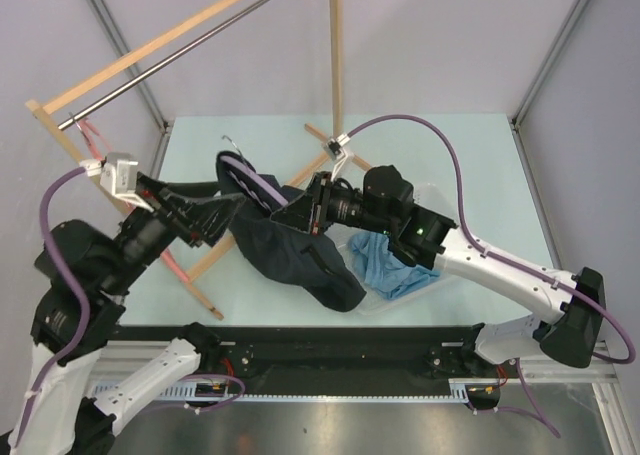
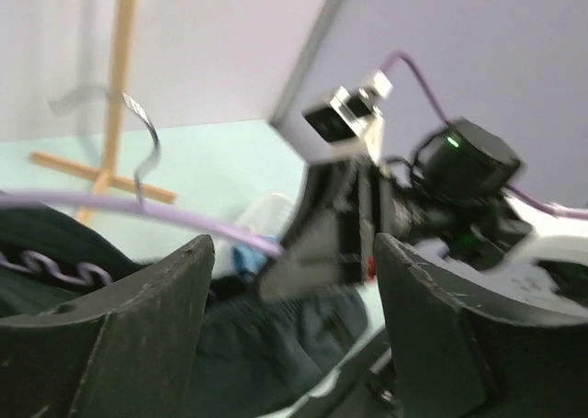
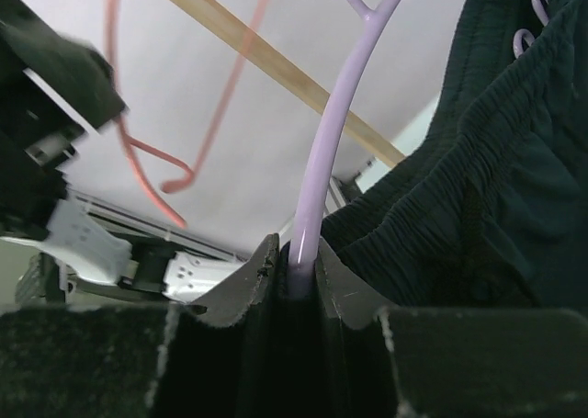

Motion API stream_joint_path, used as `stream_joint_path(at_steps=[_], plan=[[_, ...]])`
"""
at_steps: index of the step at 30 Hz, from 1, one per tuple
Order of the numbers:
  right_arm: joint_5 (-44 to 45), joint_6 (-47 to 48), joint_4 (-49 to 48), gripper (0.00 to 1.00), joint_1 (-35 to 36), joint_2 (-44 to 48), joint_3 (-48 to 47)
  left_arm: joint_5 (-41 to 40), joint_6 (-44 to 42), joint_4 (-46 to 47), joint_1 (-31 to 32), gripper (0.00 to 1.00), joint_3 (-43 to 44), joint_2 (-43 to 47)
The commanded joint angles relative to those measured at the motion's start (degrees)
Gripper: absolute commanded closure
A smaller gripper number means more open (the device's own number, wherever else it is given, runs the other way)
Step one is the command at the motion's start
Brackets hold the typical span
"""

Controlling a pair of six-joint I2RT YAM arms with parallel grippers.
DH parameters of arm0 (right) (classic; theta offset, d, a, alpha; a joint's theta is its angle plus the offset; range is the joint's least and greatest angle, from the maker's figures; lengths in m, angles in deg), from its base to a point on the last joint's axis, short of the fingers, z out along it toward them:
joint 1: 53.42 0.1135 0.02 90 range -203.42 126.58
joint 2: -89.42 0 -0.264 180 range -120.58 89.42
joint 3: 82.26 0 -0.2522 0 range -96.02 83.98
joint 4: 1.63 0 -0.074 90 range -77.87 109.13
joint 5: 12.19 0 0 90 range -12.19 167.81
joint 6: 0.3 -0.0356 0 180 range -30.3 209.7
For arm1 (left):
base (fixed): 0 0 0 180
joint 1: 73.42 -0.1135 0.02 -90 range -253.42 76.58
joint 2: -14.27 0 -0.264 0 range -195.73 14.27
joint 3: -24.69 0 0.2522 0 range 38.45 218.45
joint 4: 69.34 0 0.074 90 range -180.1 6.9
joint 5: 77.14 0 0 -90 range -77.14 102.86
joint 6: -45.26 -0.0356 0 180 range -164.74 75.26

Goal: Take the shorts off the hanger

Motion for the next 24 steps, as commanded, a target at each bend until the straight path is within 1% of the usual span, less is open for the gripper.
stream_joint_path(at_steps=[1, 2, 4, 7, 9, 11, 13, 17, 23, 24], plan=[[3.5, -0.8, -0.8, 1.00, 2.1, 4.9, 0.0, -10.2, -5.3, 4.9, -0.1, 0.27, 2.6, -1.2], [3.9, -0.9, 0.0, 1.00, 2.2, 5.3, 0.1, -12.2, -5.7, 5.5, -0.1, 0.28, 2.3, -1.3], [4.3, -0.9, 0.8, 1.00, 2.7, 5.8, 0.2, -13.1, -7.7, 4.8, -0.1, 0.32, 2.1, -2.7], [5.3, -1.3, 0.4, 1.00, 2.8, 6.9, 0.4, -14.6, -8.9, 3.4, -0.1, 0.34, 1.8, -4.2], [5.4, -2.0, -0.5, 1.00, 2.8, 7.2, 0.6, -13.2, -8.9, 3.8, -0.1, 0.37, 0.0, -5.1], [5.3, -2.9, -2.0, 1.00, 3.0, 7.2, 0.7, -11.6, -8.7, 6.0, -0.1, 0.37, -2.3, -5.6], [5.2, -3.3, -3.1, 1.00, 3.2, 7.3, 0.7, -10.1, -8.8, 7.3, -0.1, 0.37, -2.7, -6.3], [4.3, -4.5, -4.0, 1.00, 3.7, 7.7, 0.6, -10.0, -11.5, 7.3, -0.1, 0.38, -1.3, -8.1], [2.8, -5.5, -4.8, 1.00, 3.6, 7.8, 0.7, -8.9, -12.7, 9.9, -0.1, 0.42, -4.7, -8.2], [2.6, -5.9, -4.8, 1.00, 3.3, 7.9, 0.7, -7.4, -12.6, 9.9, -0.1, 0.42, -5.2, -8.1]])
